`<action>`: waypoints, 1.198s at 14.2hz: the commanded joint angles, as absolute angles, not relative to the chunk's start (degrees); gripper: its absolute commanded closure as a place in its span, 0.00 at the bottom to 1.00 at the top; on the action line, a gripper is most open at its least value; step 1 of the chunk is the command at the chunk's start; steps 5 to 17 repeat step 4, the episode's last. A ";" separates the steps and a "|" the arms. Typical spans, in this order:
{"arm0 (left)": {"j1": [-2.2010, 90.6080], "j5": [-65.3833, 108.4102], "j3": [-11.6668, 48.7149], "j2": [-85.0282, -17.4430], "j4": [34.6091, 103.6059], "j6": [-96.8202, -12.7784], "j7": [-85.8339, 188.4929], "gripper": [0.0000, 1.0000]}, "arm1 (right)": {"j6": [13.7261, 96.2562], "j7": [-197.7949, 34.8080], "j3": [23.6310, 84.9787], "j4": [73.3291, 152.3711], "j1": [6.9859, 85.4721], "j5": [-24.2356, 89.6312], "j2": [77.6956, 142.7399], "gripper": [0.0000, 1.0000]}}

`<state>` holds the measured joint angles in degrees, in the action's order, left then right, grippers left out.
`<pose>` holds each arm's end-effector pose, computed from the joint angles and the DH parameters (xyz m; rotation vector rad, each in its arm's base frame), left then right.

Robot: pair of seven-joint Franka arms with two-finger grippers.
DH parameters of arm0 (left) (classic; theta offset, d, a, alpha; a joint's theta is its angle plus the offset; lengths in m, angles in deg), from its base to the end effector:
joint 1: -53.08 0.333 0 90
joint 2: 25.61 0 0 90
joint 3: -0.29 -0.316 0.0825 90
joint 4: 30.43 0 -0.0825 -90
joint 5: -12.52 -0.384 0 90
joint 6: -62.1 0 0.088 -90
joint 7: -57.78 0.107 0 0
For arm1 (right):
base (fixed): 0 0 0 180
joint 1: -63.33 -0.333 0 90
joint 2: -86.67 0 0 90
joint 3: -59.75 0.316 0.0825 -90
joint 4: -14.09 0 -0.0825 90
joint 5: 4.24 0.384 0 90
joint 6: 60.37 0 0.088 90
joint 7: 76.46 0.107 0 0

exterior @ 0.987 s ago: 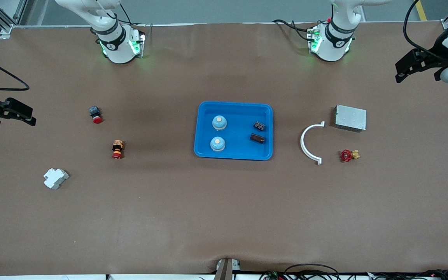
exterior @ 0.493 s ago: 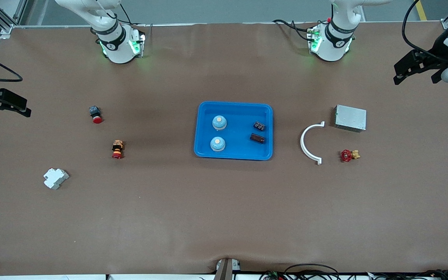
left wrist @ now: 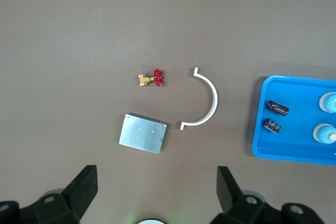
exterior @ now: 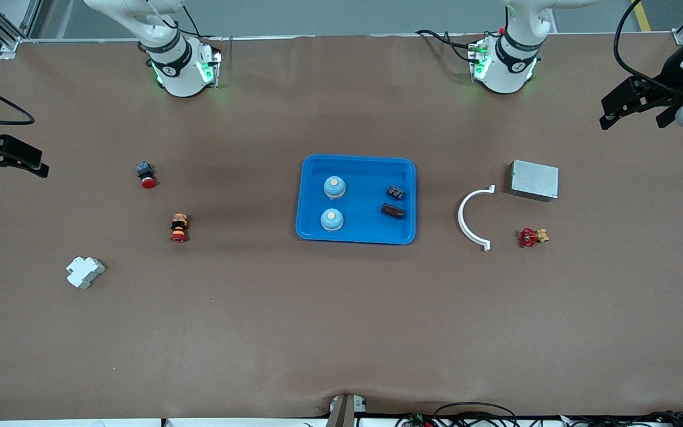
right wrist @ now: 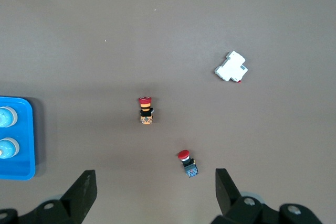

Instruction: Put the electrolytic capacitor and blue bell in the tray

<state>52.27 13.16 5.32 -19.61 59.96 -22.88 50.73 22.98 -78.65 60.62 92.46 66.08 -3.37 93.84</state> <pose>0.5093 -0.0562 0.6692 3.1383 0.0322 0.0151 0.5813 -0.0180 0.6381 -3.1227 -0.0106 0.0587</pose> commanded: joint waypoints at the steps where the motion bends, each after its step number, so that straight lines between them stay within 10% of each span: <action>1: 52.81 13.75 5.38 -19.11 60.19 -23.51 51.63 0.00 | 22.16 -77.78 60.81 92.49 66.67 -2.65 92.99 0.00; 17: 52.73 13.66 5.38 -19.11 59.84 -23.42 51.36 0.00 | 22.25 -77.87 60.81 92.49 66.67 -2.57 92.99 0.00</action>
